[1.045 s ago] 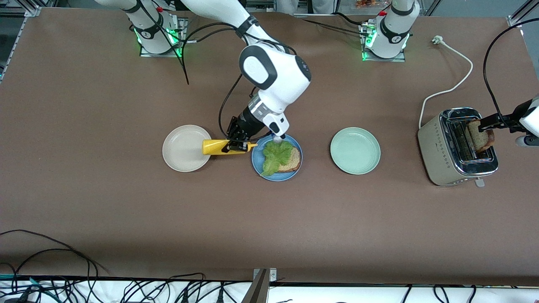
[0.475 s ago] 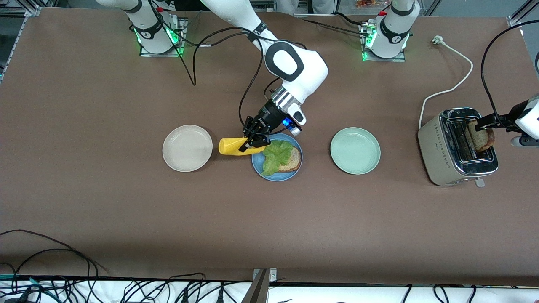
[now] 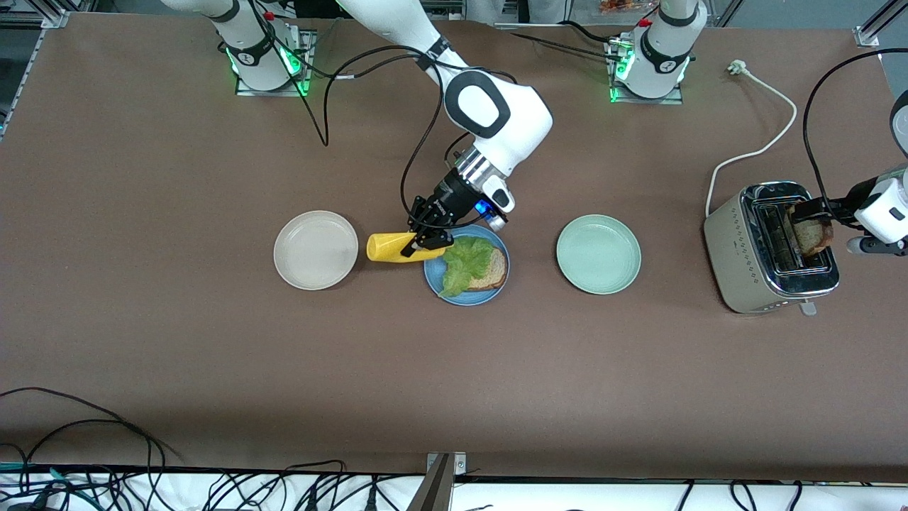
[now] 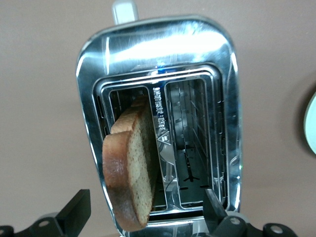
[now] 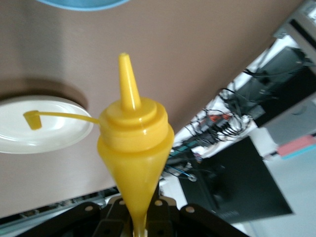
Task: Make sandwich in blue plate with both arms
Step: 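Tilt the mustard bottle nozzle down over the lettuce to squeeze, then carry the mustard bottle back while the left gripper lifts the toaster bread, then carry the bread slice over the blue plate and lay it on the lettuce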
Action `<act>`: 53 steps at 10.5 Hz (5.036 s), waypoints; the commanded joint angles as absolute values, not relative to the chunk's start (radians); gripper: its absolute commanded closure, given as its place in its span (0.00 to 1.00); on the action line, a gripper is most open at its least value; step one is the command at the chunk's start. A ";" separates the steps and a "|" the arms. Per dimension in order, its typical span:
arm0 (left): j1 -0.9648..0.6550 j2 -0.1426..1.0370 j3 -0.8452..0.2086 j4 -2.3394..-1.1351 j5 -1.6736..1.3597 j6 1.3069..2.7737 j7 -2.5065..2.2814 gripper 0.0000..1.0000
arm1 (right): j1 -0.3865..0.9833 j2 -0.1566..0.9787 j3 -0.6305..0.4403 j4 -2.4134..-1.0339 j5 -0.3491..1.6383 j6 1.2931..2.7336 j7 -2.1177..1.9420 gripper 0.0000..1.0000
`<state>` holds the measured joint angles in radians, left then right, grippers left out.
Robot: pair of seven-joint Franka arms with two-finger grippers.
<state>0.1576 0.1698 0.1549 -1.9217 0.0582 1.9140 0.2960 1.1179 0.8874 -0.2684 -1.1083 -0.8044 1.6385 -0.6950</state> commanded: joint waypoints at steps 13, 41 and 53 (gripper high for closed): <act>0.173 0.164 0.173 -1.894 0.063 1.893 0.469 1.00 | 0.458 0.736 -0.278 -1.114 0.545 1.548 -1.173 0.91; -0.403 0.549 0.018 -1.560 -1.021 1.985 0.006 1.00 | -0.126 1.049 -0.275 -1.230 0.847 1.135 -2.545 0.88; -0.512 0.666 0.020 -1.603 -1.091 2.267 0.135 1.00 | -0.129 1.055 -0.235 -1.226 0.856 1.149 -2.574 0.99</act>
